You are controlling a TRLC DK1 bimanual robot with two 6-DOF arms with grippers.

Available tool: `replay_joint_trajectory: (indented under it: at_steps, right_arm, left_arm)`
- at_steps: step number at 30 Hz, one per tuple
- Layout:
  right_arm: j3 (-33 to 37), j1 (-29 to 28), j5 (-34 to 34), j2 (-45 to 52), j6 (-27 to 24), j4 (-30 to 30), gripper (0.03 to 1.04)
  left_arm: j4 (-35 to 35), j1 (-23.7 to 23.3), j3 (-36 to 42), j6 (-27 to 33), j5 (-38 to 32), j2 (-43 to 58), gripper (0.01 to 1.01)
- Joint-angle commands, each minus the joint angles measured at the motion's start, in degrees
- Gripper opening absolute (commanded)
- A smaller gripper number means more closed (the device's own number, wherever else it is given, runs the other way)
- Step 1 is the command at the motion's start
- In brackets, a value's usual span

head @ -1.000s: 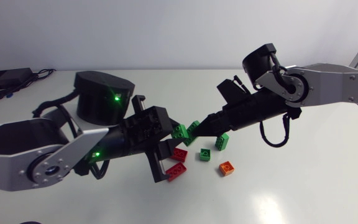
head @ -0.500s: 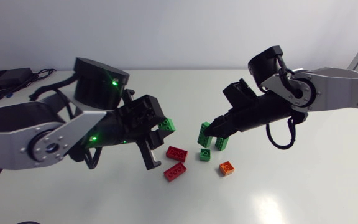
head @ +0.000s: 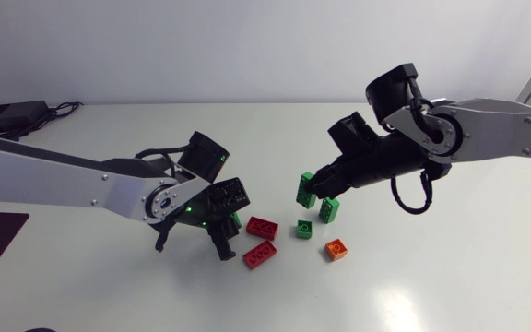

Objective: Disassemble duplo

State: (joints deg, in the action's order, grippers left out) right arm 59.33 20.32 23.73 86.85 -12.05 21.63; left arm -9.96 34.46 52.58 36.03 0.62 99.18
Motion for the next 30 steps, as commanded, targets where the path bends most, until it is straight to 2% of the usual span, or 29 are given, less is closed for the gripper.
replay_joint_trajectory:
  at_steps: [1, 8, 15, 18, 20, 22, 25, 30]
  right_arm:
    - [2.0, 0.6, -0.5, 2.0, -1.4, -1.3, 0.32]
    - [5.4, 2.0, -4.1, 9.0, -2.4, -4.8, 0.33]
    - [8.6, 3.8, -6.8, 15.3, -3.2, -7.2, 0.33]
    - [9.8, 4.0, -7.6, 17.3, -3.3, -8.1, 0.33]
    - [10.5, 4.0, -8.3, 18.7, -3.8, -8.9, 0.33]
    - [10.9, 4.0, -8.4, 20.1, -4.1, -9.4, 0.33]
    - [11.5, 3.6, -8.4, 21.8, -4.5, -9.7, 0.34]
    - [12.1, 3.9, -9.8, 23.8, -5.3, -10.6, 0.35]
  left_arm:
    - [-1.8, -1.1, 2.4, 1.5, -0.4, 3.0, 0.107]
    - [-6.3, -1.6, 4.0, 1.7, -0.4, 7.1, 0.172]
    - [-7.4, -2.8, 3.7, 2.9, -0.4, 8.4, 0.367]
    - [-7.9, -3.3, 4.0, 3.2, -0.4, 8.1, 0.493]
    - [-8.1, -3.4, 4.2, 3.2, -0.4, 7.8, 0.611]
    - [-8.5, -3.4, 4.3, 3.4, -0.4, 7.3, 0.793]
    - [-8.9, -3.4, 4.4, 3.3, -0.4, 6.6, 0.964]
    - [-8.9, -3.9, 4.7, 3.2, -0.1, 3.0, 0.979]
